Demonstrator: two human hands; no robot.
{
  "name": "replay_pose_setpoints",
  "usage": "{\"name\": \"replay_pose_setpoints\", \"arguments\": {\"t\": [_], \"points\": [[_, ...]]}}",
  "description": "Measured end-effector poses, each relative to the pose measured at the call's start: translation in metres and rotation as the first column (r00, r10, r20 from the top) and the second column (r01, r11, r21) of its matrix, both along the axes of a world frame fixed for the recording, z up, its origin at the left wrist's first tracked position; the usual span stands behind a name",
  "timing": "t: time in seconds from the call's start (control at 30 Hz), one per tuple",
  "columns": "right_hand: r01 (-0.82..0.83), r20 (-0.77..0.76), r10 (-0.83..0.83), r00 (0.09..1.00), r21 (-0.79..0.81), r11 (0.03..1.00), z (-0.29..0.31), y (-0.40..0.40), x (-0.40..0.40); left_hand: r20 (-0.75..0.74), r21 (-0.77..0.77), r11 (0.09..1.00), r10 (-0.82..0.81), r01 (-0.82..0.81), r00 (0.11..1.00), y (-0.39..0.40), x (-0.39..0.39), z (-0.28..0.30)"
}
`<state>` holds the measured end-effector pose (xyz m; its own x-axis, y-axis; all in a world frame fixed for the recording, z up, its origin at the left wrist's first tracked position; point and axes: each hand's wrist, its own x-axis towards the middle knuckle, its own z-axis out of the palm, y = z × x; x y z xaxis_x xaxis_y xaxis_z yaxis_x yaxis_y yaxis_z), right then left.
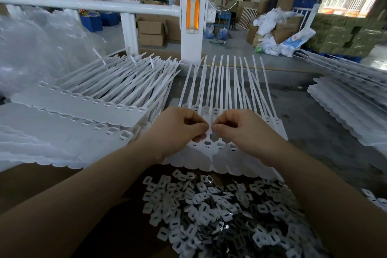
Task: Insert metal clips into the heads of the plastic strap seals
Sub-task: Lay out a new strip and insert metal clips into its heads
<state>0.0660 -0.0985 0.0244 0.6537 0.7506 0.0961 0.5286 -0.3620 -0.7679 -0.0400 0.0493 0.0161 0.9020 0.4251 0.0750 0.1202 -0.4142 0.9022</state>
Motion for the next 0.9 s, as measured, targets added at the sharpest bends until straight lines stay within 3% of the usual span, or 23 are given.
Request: {"name": "replay_pose_setpoints", "arguments": {"t": [0.1, 0.3, 0.7, 0.9], "points": [[0.032, 0.070, -0.026, 0.997, -0.099, 0.995, -0.004, 0.001, 0.003, -0.035, 0.129, 0.990, 0.067, -0.062, 0.997, 0.001, 0.004, -0.004], [0.024, 0.044, -0.017, 0.999, -0.175, 0.984, -0.007, 0.001, 0.005, -0.139, 0.333, 0.941, 0.108, -0.056, 0.984, -0.004, 0.011, -0.008], [0.028, 0.061, -0.017, 0.998, -0.188, 0.982, -0.008, 0.002, 0.007, -0.129, 0.484, 0.875, 0.049, 0.020, 0.990, -0.003, 0.013, -0.006], [0.030, 0.062, -0.019, 0.998, -0.185, 0.982, -0.009, 0.001, 0.009, -0.167, 0.692, 0.700, -0.085, 0.178, 0.982, -0.001, 0.007, 0.001]]}}
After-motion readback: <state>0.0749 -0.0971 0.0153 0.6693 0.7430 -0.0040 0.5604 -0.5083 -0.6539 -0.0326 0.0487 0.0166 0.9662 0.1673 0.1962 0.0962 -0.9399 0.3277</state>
